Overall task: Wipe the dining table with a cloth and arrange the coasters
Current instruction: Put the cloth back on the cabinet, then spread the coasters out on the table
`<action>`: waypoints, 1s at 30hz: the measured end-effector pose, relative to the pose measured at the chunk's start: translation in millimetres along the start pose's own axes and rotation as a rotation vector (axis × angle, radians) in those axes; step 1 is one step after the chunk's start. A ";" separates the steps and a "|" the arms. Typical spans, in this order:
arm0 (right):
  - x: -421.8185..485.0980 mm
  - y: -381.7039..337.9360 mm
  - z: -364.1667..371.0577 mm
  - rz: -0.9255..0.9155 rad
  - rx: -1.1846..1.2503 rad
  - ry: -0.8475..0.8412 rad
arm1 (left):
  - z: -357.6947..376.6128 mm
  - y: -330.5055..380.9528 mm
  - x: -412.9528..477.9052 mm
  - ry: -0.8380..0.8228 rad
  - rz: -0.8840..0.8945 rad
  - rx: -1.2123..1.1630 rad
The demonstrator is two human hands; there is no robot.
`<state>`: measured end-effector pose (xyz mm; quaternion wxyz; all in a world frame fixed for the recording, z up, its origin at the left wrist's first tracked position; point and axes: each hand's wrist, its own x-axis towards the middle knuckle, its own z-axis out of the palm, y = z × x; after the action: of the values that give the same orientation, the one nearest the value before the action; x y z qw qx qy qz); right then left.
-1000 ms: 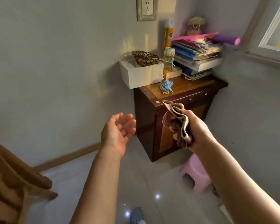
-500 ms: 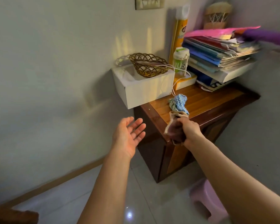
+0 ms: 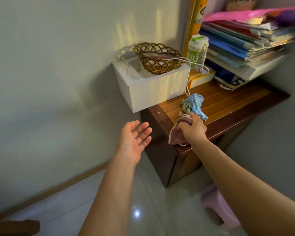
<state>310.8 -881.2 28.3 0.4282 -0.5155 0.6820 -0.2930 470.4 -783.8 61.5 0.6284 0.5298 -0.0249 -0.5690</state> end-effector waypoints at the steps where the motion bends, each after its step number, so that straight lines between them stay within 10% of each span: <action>1: -7.5 -3.3 0.3 -0.006 0.062 -0.018 | 0.8 -0.7 -3.9 -0.008 0.002 -0.007; 30: -405.2 -44.8 -43.6 -0.378 0.476 -0.874 | -193.1 -36.5 -394.7 0.292 0.602 -0.338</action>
<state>333.7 -509.7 200.3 0.7170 -0.5922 0.2499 -0.2697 429.2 -360.3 177.3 0.8430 0.4633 0.0046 -0.2734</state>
